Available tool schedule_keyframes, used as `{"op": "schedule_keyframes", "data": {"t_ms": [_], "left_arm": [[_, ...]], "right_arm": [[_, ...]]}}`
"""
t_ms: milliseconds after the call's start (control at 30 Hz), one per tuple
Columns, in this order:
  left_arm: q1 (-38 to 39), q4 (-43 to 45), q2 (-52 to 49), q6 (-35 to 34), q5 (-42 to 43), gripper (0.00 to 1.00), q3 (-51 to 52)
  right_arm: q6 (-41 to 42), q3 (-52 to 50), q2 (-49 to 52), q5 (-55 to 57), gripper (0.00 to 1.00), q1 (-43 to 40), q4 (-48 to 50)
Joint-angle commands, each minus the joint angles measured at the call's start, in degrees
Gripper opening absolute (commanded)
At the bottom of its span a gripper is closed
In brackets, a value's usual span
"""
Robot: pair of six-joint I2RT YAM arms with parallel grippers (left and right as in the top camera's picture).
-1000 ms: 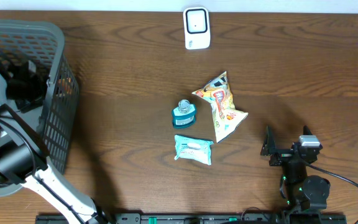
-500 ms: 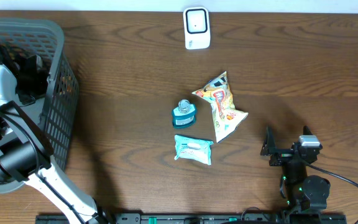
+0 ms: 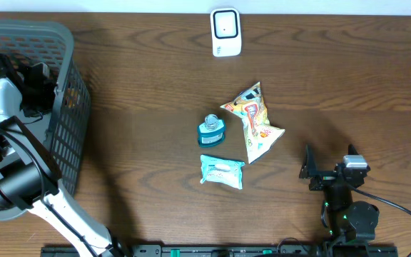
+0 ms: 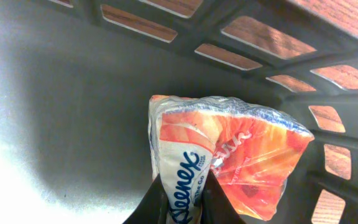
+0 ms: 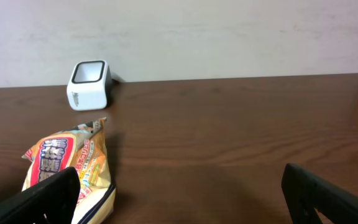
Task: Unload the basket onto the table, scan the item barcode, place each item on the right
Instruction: 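Reach into the basket and grasp the orange Kleenex tissue pack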
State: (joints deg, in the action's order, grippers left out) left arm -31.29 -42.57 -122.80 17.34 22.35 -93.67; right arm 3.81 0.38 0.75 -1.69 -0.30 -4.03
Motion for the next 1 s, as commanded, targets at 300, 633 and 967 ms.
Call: {"op": "schedule_keyframes", "data": {"t_ms": [300,633,967], "left_arm": [[-3.2,-2.1,12.0,-26.6,-12.0,0.07,0.9],[-3.5,-9.3,36.9,-50.4,-16.2,0.07,0.9],[13.2,-17.3,54.1,-50.1,-12.7,0.07,0.9]], "right_arm": [[-0.7,-0.1,-0.1,-0.1,0.99,0.4,-0.2],[-0.7,-0.1,-0.1,-0.1,0.99,0.4,-0.2],[-0.7,-0.1,-0.1,-0.1,0.99,0.4,-0.2]]}}
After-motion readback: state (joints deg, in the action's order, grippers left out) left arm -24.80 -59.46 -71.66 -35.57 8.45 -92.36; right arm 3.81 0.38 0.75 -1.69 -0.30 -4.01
